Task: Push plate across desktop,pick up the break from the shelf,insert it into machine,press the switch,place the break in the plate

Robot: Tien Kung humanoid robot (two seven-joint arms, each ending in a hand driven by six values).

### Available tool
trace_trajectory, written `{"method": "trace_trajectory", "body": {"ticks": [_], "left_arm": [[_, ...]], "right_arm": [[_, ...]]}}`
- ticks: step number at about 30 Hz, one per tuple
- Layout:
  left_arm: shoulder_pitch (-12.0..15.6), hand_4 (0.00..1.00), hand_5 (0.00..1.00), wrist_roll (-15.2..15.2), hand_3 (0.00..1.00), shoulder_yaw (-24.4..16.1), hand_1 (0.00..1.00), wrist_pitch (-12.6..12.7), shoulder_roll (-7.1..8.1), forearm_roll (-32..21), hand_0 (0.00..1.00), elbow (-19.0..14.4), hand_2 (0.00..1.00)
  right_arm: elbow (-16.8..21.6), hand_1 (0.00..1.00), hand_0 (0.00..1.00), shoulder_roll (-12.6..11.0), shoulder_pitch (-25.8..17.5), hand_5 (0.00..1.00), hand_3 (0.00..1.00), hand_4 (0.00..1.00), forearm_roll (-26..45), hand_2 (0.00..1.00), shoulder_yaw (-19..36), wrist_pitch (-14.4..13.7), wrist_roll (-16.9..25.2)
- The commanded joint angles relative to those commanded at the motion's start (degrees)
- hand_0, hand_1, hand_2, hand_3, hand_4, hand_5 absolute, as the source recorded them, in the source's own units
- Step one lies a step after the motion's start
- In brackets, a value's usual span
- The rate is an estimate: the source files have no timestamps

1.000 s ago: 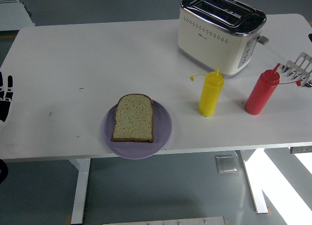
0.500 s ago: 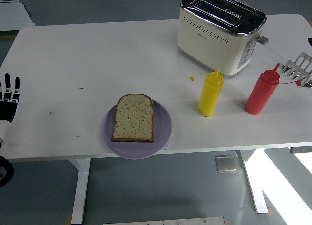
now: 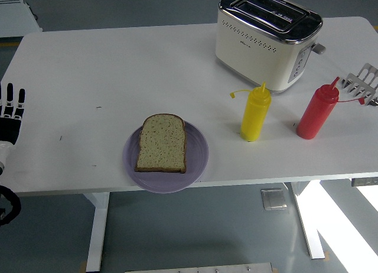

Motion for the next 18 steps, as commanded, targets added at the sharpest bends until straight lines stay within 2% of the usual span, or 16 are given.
{"method": "trace_trajectory", "body": {"ticks": [18], "left_arm": [[0.0,0.705,0.998,-0.4,0.608,0.6,0.668,0.3,0.52,0.3,0.75,-1.7,0.617]], "right_arm": [[-1.0,0.731,0.791,0.3,-0.5,0.574,0.69,0.784,0.9,0.718,0.0,-1.0,0.9]]}}
